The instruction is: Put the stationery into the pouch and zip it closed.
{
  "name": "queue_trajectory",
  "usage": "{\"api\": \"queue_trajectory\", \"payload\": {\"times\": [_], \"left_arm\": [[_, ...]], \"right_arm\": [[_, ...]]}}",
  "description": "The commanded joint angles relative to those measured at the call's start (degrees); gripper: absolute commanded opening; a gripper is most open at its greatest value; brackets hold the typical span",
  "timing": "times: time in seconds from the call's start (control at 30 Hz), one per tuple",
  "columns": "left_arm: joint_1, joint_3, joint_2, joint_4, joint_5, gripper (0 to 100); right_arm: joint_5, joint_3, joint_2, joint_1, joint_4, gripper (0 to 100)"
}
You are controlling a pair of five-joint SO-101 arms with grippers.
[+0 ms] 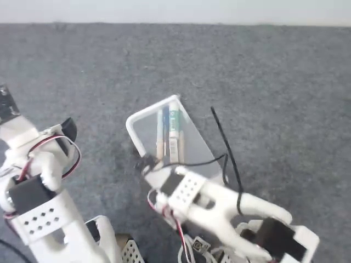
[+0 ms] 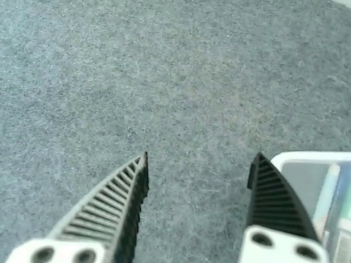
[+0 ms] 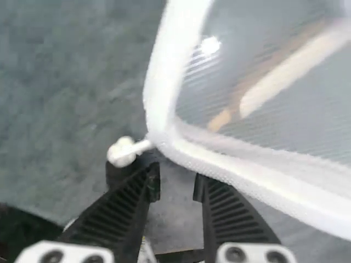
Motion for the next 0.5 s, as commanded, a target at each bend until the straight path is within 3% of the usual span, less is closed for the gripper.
{"api": "queue_trajectory", "payload": {"times": [0.0,0.2,0.33,0.47], "left_arm": [[-0.09,-0.31,-0.18,-1.58,0.79,28],[-0.09,-0.31,-0.18,-1.49,0.79,28],[-0.09,-0.31,-0.18,-1.41,0.79,28],[-0.09,-0.22,-0.18,-1.32,0.70,28]], "right_arm": [[7.47,-7.82,1.36,9.01,-0.75,11.1],[17.14,-18.99,6.29,21.49,-6.29,11.1],[18.11,-23.74,13.85,24.22,-13.58,11.2],[17.76,-27.16,16.84,23.78,-8.22,11.2]]}}
